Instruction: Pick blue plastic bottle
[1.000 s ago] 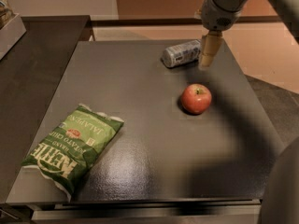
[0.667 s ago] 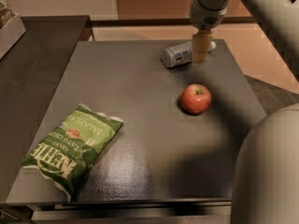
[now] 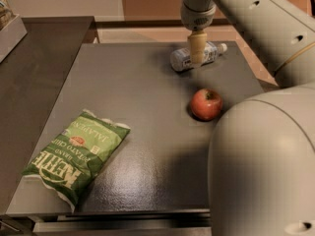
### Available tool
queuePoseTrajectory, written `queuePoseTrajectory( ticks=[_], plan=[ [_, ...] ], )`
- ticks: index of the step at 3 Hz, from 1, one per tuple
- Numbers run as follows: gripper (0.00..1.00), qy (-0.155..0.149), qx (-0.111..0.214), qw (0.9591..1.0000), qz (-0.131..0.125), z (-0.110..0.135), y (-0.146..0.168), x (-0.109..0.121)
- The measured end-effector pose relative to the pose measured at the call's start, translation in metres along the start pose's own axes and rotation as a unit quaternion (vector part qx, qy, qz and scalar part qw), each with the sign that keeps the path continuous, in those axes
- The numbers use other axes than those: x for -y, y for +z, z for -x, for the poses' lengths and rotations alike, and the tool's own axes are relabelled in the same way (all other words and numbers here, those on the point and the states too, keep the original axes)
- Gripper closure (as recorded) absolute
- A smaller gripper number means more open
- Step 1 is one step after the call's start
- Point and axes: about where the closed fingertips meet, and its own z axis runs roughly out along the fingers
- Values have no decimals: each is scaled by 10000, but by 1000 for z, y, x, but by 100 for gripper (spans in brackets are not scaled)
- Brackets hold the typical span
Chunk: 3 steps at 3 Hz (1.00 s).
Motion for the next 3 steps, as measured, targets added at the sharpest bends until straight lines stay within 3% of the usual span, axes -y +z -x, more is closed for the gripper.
queuePoseTrajectory(
  ticks=[3],
  plan=[
    [0, -627, -368, 9960, 513, 14, 41, 0]
  ],
)
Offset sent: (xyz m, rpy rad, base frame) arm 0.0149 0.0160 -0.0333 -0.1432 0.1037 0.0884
